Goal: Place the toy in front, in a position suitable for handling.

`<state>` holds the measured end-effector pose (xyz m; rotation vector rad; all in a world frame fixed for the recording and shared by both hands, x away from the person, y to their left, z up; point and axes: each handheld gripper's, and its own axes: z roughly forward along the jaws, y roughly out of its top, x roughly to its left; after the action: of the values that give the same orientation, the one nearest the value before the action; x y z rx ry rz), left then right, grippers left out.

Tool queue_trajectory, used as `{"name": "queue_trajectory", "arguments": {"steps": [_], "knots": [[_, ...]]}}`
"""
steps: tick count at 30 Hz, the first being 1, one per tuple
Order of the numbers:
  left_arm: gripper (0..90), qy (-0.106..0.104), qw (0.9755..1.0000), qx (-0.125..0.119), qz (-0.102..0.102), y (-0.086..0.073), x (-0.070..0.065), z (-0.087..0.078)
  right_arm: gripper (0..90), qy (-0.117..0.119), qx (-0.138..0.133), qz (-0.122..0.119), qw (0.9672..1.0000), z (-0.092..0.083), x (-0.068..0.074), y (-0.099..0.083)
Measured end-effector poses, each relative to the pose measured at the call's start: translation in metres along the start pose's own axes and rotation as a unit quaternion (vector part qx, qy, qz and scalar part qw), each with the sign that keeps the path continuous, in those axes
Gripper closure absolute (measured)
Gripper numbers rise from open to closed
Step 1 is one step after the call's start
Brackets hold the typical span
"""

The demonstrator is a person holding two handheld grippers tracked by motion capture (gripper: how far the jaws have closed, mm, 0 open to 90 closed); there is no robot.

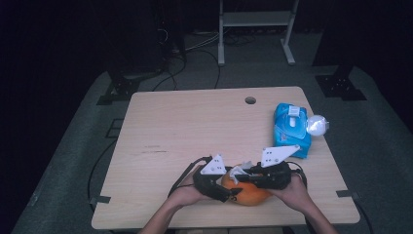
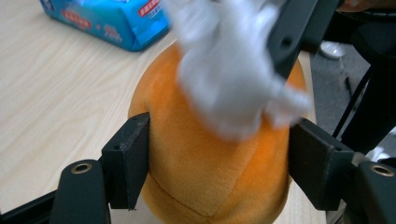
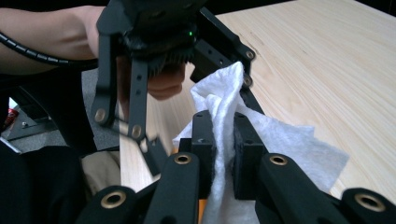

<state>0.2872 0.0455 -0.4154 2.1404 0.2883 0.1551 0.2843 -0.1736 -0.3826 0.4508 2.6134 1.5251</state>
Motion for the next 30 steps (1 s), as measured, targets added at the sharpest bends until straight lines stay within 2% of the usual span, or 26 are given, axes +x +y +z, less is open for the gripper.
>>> {"name": "queue_trajectory", "arguments": {"steps": [1, 4, 7, 8, 9, 11, 16, 20, 21, 22, 23, 25, 26, 27, 28, 30], "knots": [[28.7, 0.003, 1.0, 0.001, 0.006, -0.001, 0.0, 0.0, 81.4, -0.007, 0.005, -0.005, 0.9999, 0.002, 0.002, 0.002], [28.9, -0.001, 1.0, 0.004, 0.002, -0.004, 0.003, 0.0, 81.4, -0.012, 0.003, 0.003, 0.9999, 0.0, -0.002, 0.0], [28.9, -0.014, 0.9998, 0.013, -0.008, -0.013, 0.011, -0.002, 81.4, -0.012, -0.002, 0.036, 0.9993, -0.011, -0.016, -0.011], [28.9, -0.014, 0.9998, 0.013, -0.008, -0.013, 0.011, -0.002, 81.4, -0.012, -0.002, 0.036, 0.9993, -0.011, -0.016, -0.011], [28.9, -0.017, 0.9997, 0.014, -0.011, -0.014, 0.013, -0.003, 81.4, -0.006, -0.007, 0.05, 0.9987, -0.016, -0.021, -0.018], [28.8, -0.026, 0.9994, 0.019, -0.009, -0.016, 0.014, -0.004, 81.3, 0.001, -0.011, 0.059, 0.9982, -0.021, -0.023, -0.023], [26.1, -0.035, 0.9991, 0.025, -0.009, -0.017, 0.014, -0.005, 81.1, 0.0, -0.004, 0.053, 0.9986, -0.029, -0.022, -0.026], [14.0, -0.037, 0.999, 0.016, -0.021, -0.013, 0.016, -0.006, 81.0, 0.003, -0.006, 0.054, 0.9985, -0.031, -0.022, -0.028], [12.3, -0.041, 0.9985, -0.01, -0.033, -0.01, 0.018, -0.006, 81.0, 0.007, -0.003, 0.052, 0.9986, -0.028, -0.022, -0.028], [11.2, -0.041, 0.9985, -0.01, -0.033, -0.01, 0.018, -0.006, 81.0, 0.007, -0.003, 0.052, 0.9986, -0.028, -0.022, -0.028], [10.0, -0.038, 0.9985, -0.018, -0.035, -0.007, 0.018, -0.005, 81.0, 0.021, -0.004, 0.049, 0.9986, -0.022, -0.02, -0.026], [7.7, -0.037, 0.9987, -0.011, -0.033, -0.007, 0.019, -0.001, 80.8, 0.027, 0.0, 0.042, 0.9988, -0.016, -0.017, -0.024], [7.7, -0.037, 0.9987, -0.011, -0.033, -0.007, 0.019, -0.001, 80.8, 0.025, 0.004, 0.037, 0.999, -0.013, -0.016, -0.023], [7.8, -0.049, 0.9978, -0.007, -0.045, -0.012, 0.021, 0.003, 80.8, 0.025, 0.006, 0.035, 0.999, -0.011, -0.016, -0.022], [10.7, -0.049, 0.9978, -0.007, -0.045, -0.012, 0.021, 0.003, 80.8, 0.025, 0.006, 0.035, 0.999, -0.011, -0.016, -0.022], [25.6, -0.052, 0.9978, -0.01, -0.039, -0.015, 0.02, 0.002, 80.8, 0.027, 0.005, 0.04, 0.9988, -0.009, -0.018, -0.021]]}}
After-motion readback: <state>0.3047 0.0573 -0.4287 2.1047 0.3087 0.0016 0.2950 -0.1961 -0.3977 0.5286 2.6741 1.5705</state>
